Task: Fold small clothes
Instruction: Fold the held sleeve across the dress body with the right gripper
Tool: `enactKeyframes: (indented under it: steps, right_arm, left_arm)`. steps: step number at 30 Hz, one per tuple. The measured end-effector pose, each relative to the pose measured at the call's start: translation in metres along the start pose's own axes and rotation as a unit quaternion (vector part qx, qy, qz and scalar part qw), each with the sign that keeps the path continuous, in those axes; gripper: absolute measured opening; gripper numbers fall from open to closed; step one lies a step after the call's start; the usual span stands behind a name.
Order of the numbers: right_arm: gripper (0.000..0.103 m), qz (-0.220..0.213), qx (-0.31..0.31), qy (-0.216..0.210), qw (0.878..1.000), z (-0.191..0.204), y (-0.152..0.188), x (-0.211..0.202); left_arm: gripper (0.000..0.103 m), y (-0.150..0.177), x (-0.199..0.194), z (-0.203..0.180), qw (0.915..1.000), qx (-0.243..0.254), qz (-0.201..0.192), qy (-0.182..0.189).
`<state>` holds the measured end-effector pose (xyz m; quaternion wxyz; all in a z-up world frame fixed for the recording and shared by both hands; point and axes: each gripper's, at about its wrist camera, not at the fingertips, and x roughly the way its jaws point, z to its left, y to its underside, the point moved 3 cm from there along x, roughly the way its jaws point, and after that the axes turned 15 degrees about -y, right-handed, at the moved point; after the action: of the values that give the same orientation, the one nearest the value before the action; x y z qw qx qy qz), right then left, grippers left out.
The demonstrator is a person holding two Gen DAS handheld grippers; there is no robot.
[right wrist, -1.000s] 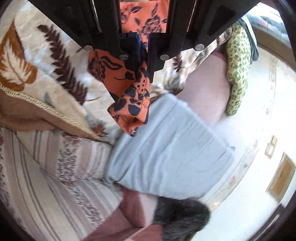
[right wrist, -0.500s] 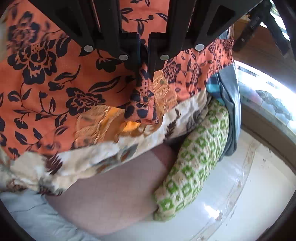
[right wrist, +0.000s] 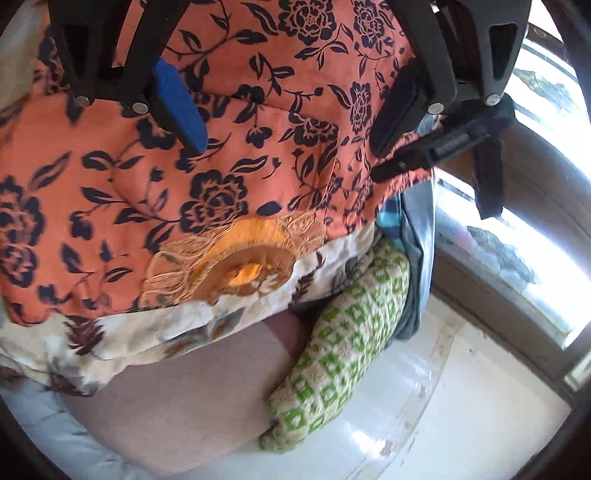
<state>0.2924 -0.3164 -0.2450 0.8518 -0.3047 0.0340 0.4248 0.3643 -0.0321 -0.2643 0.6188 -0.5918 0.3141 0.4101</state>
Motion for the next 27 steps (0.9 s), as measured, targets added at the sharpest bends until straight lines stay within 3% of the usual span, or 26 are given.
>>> enactKeyframes:
  steps: [2,4,6,8,10,13,14,15,16,17,21,22,23,24,26,27]
  right_arm:
    - [0.084,-0.050,0.069,-0.023,0.996,-0.021,-0.002,-0.034]
    - [0.081,-0.084,0.125,-0.035,0.988,-0.045,0.000,-0.060]
    - [0.075,-0.081,0.169,-0.015,0.982,-0.064,-0.003,-0.070]
    - [0.065,-0.088,0.214,-0.036,0.972,-0.077,-0.006,-0.078]
    - [0.062,-0.079,0.232,-0.044,0.968,-0.080,-0.006,-0.082]
    - [0.050,-0.050,0.231,-0.016,0.971,-0.079,-0.001,-0.071]
    - [0.050,-0.047,0.238,-0.002,0.970,-0.082,0.002,-0.067]
    - [0.050,-0.048,0.245,0.005,0.968,-0.087,0.006,-0.062]
    - [0.050,-0.047,0.251,0.009,0.967,-0.092,0.010,-0.054]
    - [0.051,-0.045,0.259,0.021,0.965,-0.098,0.012,-0.051]
    - [0.055,-0.050,0.282,0.037,0.958,-0.115,0.016,-0.045]
    - [0.055,-0.050,0.288,0.032,0.956,-0.116,0.017,-0.046]
    - [0.056,-0.055,0.296,0.015,0.953,-0.114,0.018,-0.049]
    - [0.057,-0.058,0.298,-0.008,0.953,-0.109,0.017,-0.053]
    - [0.057,-0.055,0.272,-0.024,0.961,-0.096,0.012,-0.062]
    - [0.057,-0.052,0.260,-0.020,0.964,-0.092,0.010,-0.066]
  left_arm:
    - [0.103,0.002,0.008,-0.004,0.9992,0.008,0.005,-0.040]
    - [0.098,0.004,0.012,-0.003,0.9993,0.000,0.007,-0.037]
    - [0.080,0.006,0.020,-0.009,0.9994,0.006,0.019,-0.029]
    - [0.050,0.009,0.031,-0.015,0.9988,0.016,0.043,-0.015]
    - [0.035,0.013,0.036,-0.020,0.9981,0.012,0.059,0.013]
    - [0.035,0.017,0.036,-0.022,0.9982,0.008,0.054,0.025]
    - [0.039,0.018,0.036,-0.024,0.9984,0.006,0.053,0.021]
    - [0.046,0.019,0.038,-0.024,0.9983,0.004,0.056,0.017]
    - [0.062,0.020,0.040,-0.024,0.9981,0.000,0.060,0.014]
    - [0.068,0.019,0.042,-0.025,0.9981,-0.006,0.060,0.015]
    - [0.068,0.018,0.042,-0.032,0.9985,0.007,0.048,0.025]
    - [0.064,0.017,0.043,-0.034,0.9985,0.009,0.050,0.019]
    - [0.050,0.017,0.043,-0.035,0.9986,0.009,0.048,0.020]
    - [0.043,0.016,0.043,-0.036,0.9984,0.011,0.048,0.027]
    - [0.022,0.015,0.045,-0.037,0.9981,0.008,0.048,0.039]
    - [0.019,0.015,0.045,-0.037,0.9983,0.007,0.045,0.037]
